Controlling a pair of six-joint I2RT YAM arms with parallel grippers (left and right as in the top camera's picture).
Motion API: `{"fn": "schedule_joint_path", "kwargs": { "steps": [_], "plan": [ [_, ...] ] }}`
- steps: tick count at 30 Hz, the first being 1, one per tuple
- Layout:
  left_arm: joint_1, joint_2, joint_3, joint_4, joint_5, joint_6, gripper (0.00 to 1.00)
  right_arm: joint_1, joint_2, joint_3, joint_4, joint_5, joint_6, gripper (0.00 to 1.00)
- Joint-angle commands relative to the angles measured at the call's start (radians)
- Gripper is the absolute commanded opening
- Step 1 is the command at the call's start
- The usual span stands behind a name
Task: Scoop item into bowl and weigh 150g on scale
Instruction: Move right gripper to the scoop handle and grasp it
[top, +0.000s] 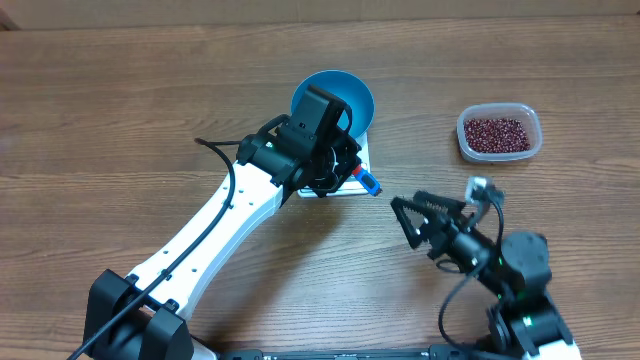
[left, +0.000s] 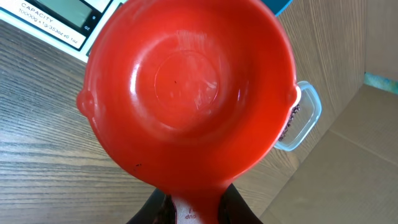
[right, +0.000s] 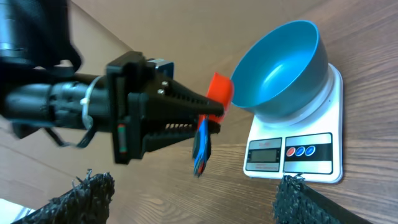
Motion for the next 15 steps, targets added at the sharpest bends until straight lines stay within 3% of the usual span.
{"fn": "schedule_joint_path", "kwargs": {
  "steps": [1,6,15],
  "plan": [
    [-0.004,-0.023,0.021,0.001,0.005,-0.022,0.04,0.011,0.13,0.081,0.035,-0.041,-0.049,0.83],
    [-0.004,-0.023,0.021,0.0,0.005,-0.026,0.04,0.081,0.323,0.137,0.15,-0.07,-0.073,0.79],
    [-0.004,-0.023,0.021,0.001,0.0,-0.029,0.04,0.146,0.547,0.189,0.28,-0.07,-0.068,0.62]
  ]
}}
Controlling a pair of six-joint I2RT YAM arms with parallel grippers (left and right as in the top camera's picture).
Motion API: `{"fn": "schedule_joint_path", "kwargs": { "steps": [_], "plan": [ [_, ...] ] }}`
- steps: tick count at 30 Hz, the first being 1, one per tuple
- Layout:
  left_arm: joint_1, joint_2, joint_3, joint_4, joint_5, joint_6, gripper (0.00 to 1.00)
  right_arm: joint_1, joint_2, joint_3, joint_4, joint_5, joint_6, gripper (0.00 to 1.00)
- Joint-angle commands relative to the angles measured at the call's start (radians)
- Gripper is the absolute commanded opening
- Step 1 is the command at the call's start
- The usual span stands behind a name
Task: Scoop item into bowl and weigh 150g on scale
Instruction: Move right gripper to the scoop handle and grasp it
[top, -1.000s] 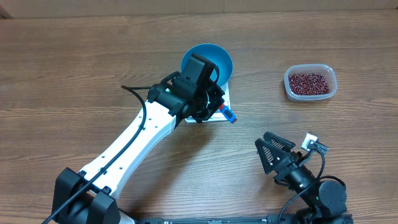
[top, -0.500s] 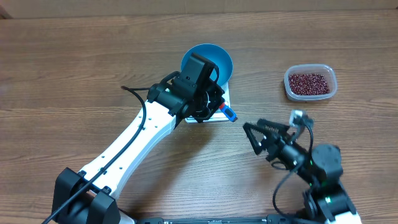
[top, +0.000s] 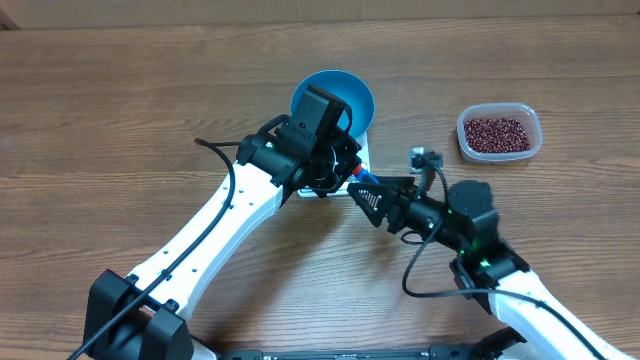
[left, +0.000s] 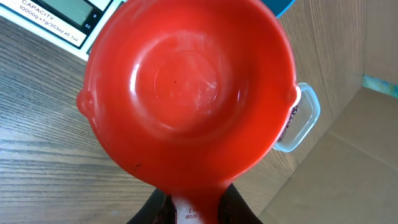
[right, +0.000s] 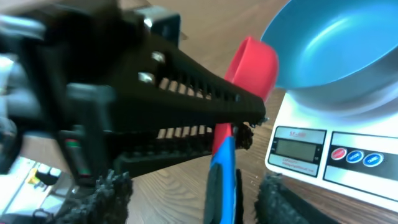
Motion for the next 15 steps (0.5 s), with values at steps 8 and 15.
{"fn": "schedule_joint_path", "kwargs": {
  "steps": [8,15],
  "plan": [
    [-0.004,-0.023,0.021,0.0,0.0,-0.013,0.04,0.006,0.053,0.055,0.037,0.038,-0.004,0.54],
    [-0.004,-0.023,0.021,-0.001,0.0,-0.013,0.04,0.006,0.053,0.055,0.048,0.107,-0.003,0.48]
  ]
}}
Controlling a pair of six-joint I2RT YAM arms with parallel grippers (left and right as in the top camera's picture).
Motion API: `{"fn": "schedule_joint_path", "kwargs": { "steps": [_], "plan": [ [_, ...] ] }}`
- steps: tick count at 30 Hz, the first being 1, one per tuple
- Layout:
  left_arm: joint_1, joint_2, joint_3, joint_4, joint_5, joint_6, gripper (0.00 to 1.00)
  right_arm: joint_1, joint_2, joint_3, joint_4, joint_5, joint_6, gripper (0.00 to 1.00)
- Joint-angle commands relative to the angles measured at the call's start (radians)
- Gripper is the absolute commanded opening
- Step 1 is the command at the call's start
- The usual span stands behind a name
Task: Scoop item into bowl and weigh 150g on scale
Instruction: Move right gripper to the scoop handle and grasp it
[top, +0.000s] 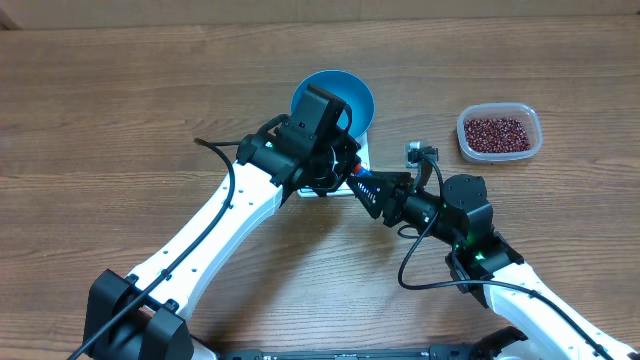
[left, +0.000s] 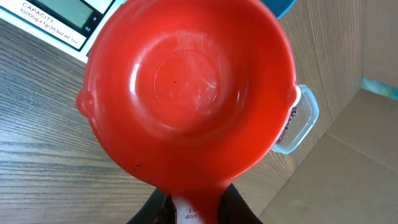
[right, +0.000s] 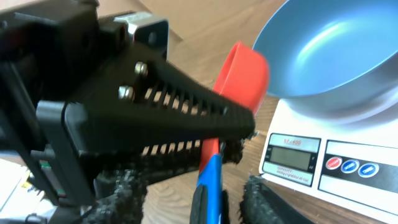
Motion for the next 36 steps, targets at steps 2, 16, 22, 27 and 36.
{"fn": "schedule_joint_path", "kwargs": {
  "steps": [2,16,22,27,36],
  "plan": [
    [-0.004,-0.023,0.021,-0.003,0.005,-0.01,0.04,0.002,0.001,0.035,0.02,0.077,0.0,0.47],
    [-0.005,-0.022,0.021,-0.003,0.004,-0.014,0.04,0.002,0.031,0.035,0.042,0.077,0.004,0.4],
    [-0.004,-0.022,0.021,-0.004,0.002,-0.014,0.04,0.002,0.065,0.035,0.083,0.078,0.013,0.37],
    [-0.004,-0.022,0.02,-0.01,0.002,-0.014,0.04,0.002,0.068,0.035,0.102,0.078,0.023,0.31],
    [-0.004,-0.022,0.02,-0.013,0.001,-0.014,0.04,0.002,0.068,0.035,0.101,0.069,0.053,0.05]
  ]
}}
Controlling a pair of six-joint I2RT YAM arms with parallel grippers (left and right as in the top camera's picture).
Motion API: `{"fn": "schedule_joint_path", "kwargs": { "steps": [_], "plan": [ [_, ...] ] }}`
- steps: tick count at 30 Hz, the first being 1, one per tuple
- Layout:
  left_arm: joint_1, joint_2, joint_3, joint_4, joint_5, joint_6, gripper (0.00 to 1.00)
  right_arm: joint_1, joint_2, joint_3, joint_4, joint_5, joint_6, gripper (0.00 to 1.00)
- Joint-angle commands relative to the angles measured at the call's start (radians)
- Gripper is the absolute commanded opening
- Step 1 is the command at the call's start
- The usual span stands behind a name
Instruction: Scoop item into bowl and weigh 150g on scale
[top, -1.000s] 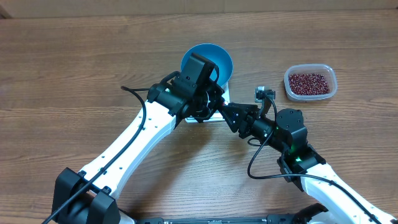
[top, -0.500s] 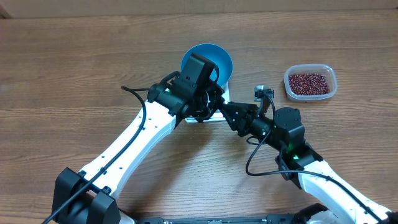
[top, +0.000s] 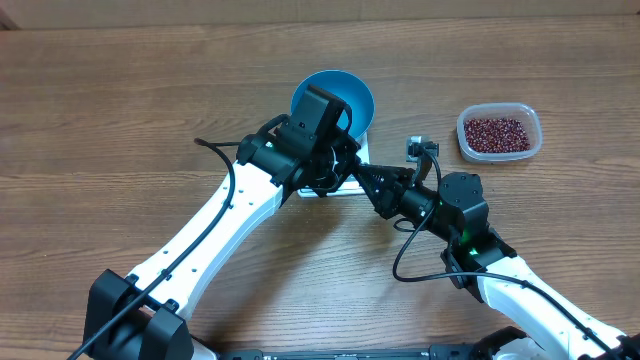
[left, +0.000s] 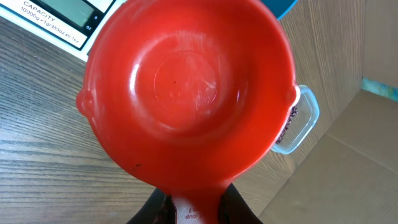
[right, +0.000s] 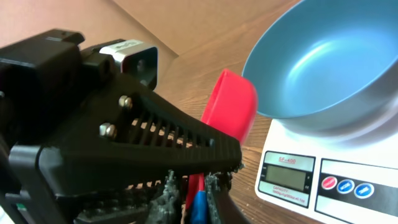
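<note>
The red scoop (left: 186, 87) fills the left wrist view, its cup empty. My left gripper (left: 193, 208) is shut on the stem of its handle. In the right wrist view the scoop (right: 231, 111) hangs beside the blue bowl (right: 323, 59), which stands on the white scale (right: 348, 180). My right gripper (right: 191, 186) is shut on the scoop's blue handle end, just under the left gripper's fingers (right: 155, 140). Overhead, both grippers meet at the scale's front edge: left gripper (top: 335, 165), right gripper (top: 362, 178). The bowl (top: 333, 98) is empty.
A clear plastic tub of red beans (top: 499, 133) sits on the wooden table to the right of the scale. The same tub (left: 300, 118) shows behind the scoop in the left wrist view. The left arm (top: 230, 210) stretches across the table's middle.
My right gripper has moved a little further left, and its fingers, then spread wide on either side of the blue handle, have shut on it. The left gripper and scoop have not moved.
The left gripper held the scoop still by the scale throughout. My right gripper was open and well off to the right, then was at the scoop's blue handle, then had open fingers around it, and now is shut on it.
</note>
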Motion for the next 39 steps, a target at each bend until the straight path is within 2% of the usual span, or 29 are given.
{"fn": "schedule_joint_path", "kwargs": {
  "steps": [1,4,5,6,7,9,11,12,17,23,31,39],
  "plan": [
    [-0.004,-0.022,0.02,-0.011,0.0,-0.01,0.04,-0.004,0.004,0.031,0.006,0.013,0.014,0.04],
    [-0.004,-0.022,0.02,-0.011,-0.019,-0.009,0.04,-0.004,0.004,0.031,0.006,-0.005,0.015,0.04],
    [-0.004,-0.022,0.02,-0.011,-0.025,-0.009,0.07,-0.004,0.004,0.031,0.006,-0.012,0.018,0.04],
    [-0.004,-0.022,0.02,-0.011,-0.024,-0.002,0.19,-0.004,0.004,0.031,0.006,-0.018,0.017,0.04],
    [-0.004,-0.022,0.02,-0.011,-0.021,0.018,0.4,-0.004,0.004,0.031,0.005,-0.021,0.017,0.04],
    [0.001,-0.024,0.02,0.0,0.002,0.119,0.75,-0.004,0.004,0.031,-0.011,-0.024,0.018,0.04],
    [0.008,-0.029,0.022,0.014,0.023,0.231,0.91,-0.004,0.003,0.031,-0.038,-0.024,0.017,0.04],
    [0.014,-0.035,0.024,0.013,0.028,0.282,0.94,-0.004,0.003,0.032,-0.053,-0.024,0.017,0.04],
    [0.027,-0.085,0.035,0.014,0.019,0.446,1.0,-0.006,-0.024,0.037,-0.089,-0.024,0.016,0.04],
    [0.024,-0.188,0.035,0.011,-0.082,0.603,1.0,-0.011,-0.083,0.039,-0.092,-0.023,0.013,0.04],
    [0.024,-0.292,0.035,-0.017,-0.122,0.842,1.0,-0.036,-0.142,0.043,-0.162,-0.019,0.012,0.04],
    [0.024,-0.317,0.034,-0.157,-0.244,0.938,1.0,-0.119,-0.235,0.097,-0.391,-0.019,-0.074,0.04]
  ]
}}
